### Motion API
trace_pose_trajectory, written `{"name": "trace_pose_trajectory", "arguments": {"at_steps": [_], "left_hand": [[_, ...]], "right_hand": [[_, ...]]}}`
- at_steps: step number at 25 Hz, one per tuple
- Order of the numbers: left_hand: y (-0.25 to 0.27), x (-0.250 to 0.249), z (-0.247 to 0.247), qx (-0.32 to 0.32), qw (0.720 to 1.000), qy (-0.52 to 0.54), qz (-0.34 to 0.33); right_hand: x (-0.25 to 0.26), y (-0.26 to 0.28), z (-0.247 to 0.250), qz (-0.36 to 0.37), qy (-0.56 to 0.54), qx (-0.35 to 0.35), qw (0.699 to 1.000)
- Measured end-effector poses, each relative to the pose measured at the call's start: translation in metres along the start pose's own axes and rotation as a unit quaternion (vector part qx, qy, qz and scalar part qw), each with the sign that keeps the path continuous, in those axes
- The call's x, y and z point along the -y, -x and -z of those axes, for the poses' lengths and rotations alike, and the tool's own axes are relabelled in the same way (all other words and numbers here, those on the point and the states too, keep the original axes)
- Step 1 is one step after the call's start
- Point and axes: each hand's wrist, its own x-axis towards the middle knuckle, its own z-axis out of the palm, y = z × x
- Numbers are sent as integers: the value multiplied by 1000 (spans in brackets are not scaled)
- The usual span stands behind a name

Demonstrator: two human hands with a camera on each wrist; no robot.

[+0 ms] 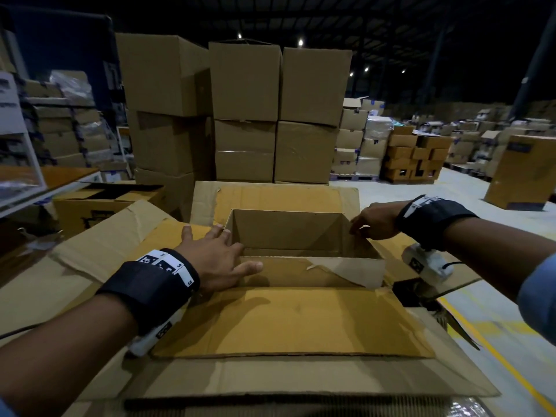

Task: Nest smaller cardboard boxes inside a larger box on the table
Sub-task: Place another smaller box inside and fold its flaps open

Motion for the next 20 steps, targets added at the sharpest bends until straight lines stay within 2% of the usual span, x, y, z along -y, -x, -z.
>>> {"name": "trace_pose_trajectory", "arguments": {"at_steps": [9, 20], "left_hand": [[2, -2, 4, 9, 1000, 6, 7], [1, -1, 6, 11, 1000, 13, 5]], "right_hand": [[5, 7, -8, 7, -73, -36, 997], [10, 14, -22, -3, -96, -67, 993]]}}
